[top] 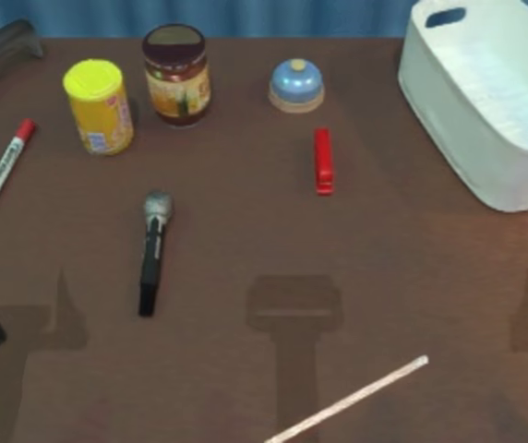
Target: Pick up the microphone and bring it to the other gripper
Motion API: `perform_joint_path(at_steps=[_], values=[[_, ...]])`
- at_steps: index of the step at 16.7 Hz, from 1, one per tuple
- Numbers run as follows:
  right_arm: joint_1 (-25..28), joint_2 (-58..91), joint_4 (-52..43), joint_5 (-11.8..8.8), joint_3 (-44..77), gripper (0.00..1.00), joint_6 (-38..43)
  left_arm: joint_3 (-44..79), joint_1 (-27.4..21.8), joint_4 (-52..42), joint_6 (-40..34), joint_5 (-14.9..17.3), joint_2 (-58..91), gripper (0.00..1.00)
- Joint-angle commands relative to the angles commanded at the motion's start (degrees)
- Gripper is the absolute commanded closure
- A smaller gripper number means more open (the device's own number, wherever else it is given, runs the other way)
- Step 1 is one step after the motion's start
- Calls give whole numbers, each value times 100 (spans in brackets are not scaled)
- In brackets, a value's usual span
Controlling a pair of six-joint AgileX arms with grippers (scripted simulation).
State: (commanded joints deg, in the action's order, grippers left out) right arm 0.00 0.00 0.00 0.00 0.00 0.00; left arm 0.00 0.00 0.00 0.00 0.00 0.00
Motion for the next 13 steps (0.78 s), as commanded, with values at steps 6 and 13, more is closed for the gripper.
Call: perform_joint_path(at_steps=[6,13], values=[[0,0,0,0,0,0,0,556,-168,-371,-146,3,595,0],[0,0,0,0,0,0,0,2942,-842,-2042,-778,-51,3865,0]])
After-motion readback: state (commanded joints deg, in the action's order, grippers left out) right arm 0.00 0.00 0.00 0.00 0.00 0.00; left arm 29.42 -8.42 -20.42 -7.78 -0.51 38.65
